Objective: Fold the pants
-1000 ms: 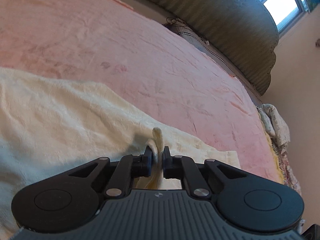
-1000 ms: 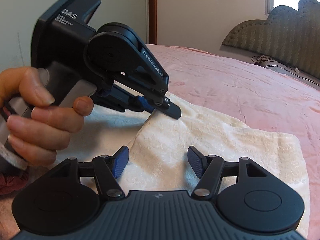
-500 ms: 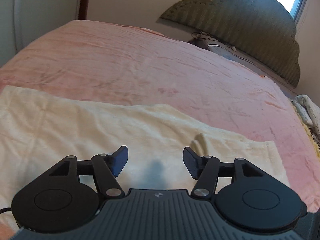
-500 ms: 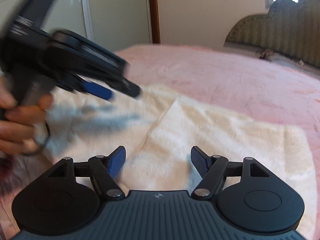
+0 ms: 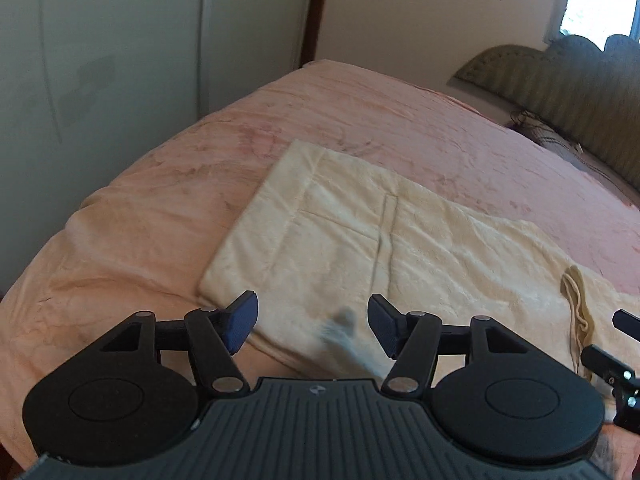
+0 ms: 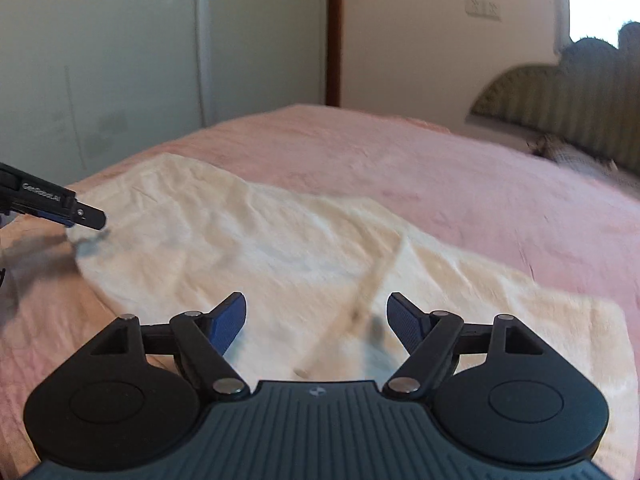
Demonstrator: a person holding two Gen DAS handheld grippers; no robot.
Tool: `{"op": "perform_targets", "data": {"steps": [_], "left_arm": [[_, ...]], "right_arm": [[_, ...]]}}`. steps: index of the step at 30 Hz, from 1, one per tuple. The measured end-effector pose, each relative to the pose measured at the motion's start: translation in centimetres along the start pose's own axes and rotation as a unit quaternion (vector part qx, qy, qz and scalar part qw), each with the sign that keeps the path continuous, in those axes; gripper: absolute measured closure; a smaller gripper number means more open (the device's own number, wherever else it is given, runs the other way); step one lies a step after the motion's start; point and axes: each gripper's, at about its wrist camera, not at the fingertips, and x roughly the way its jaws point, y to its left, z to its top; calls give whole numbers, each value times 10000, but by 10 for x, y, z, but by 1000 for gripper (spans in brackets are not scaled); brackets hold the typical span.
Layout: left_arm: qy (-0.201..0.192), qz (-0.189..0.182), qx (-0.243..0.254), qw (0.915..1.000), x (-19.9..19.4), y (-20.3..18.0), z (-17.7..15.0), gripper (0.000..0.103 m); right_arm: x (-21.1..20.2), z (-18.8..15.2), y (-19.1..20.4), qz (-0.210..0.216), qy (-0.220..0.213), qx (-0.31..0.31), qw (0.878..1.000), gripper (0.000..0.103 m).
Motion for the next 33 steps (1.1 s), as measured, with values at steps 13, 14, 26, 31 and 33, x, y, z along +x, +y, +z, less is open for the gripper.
{"op": "perform_targets", "data": {"steps": [13, 14, 26, 31, 33], "left_arm": [[1057, -1272, -2098, 9636, 15, 69, -1, 35], [1187, -1467, -2300, 9547, 21, 71, -4, 34], [1263, -2433, -3282, 9039, 61, 74, -5, 19], [1282, -2484, -3406, 8977, 83, 74, 11, 18], [1358, -2560, -3500, 8908, 91, 75, 16, 18]], "right_arm": [[45, -7, 194, 500, -209, -3986, 9155, 32], [48, -10, 200, 367, -233, -4190, 9069, 33], [74, 12, 206, 463, -278, -3900, 9192, 82], [73, 69, 133, 2317, 281, -1379, 9626, 82], [74, 83, 108, 2738, 241, -633, 9594, 82]]}}
